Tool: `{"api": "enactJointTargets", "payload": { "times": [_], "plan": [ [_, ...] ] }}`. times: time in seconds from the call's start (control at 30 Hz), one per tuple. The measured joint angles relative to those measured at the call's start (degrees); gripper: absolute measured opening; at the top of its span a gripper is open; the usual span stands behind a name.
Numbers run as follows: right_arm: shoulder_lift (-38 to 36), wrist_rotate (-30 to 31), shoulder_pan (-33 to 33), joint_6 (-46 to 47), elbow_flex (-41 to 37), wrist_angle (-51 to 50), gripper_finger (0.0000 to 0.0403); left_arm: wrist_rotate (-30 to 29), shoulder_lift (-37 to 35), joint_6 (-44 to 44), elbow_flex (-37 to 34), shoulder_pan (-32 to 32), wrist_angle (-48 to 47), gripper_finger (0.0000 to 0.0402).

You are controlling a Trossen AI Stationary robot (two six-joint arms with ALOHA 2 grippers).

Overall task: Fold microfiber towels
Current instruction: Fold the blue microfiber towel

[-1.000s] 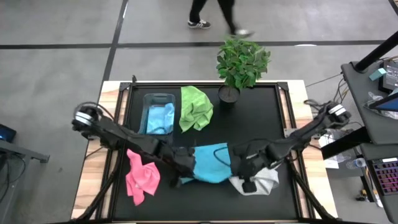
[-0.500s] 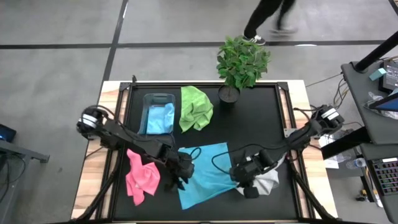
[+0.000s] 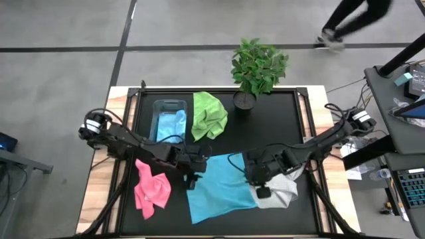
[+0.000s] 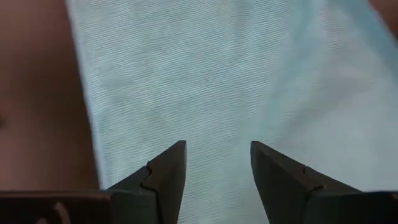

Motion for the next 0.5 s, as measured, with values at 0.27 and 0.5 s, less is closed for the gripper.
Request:
{"api": "enactJointTargets", "payload": {
  "times": [0.27, 0.5],
  "plan": [
    [4.49, 2.17, -7.41, -3.42, -9.8, 24.84, 0.0014, -0.78, 0.28, -0.23, -4.3, 0.91, 6.47, 0.0163],
    [13.34, 2.19, -12.66, -3.43, -12.03, 36.27, 0.0009, -1.29, 1.92, -0.26, -6.38, 2.08, 14.03, 0.0163]
  ]
}}
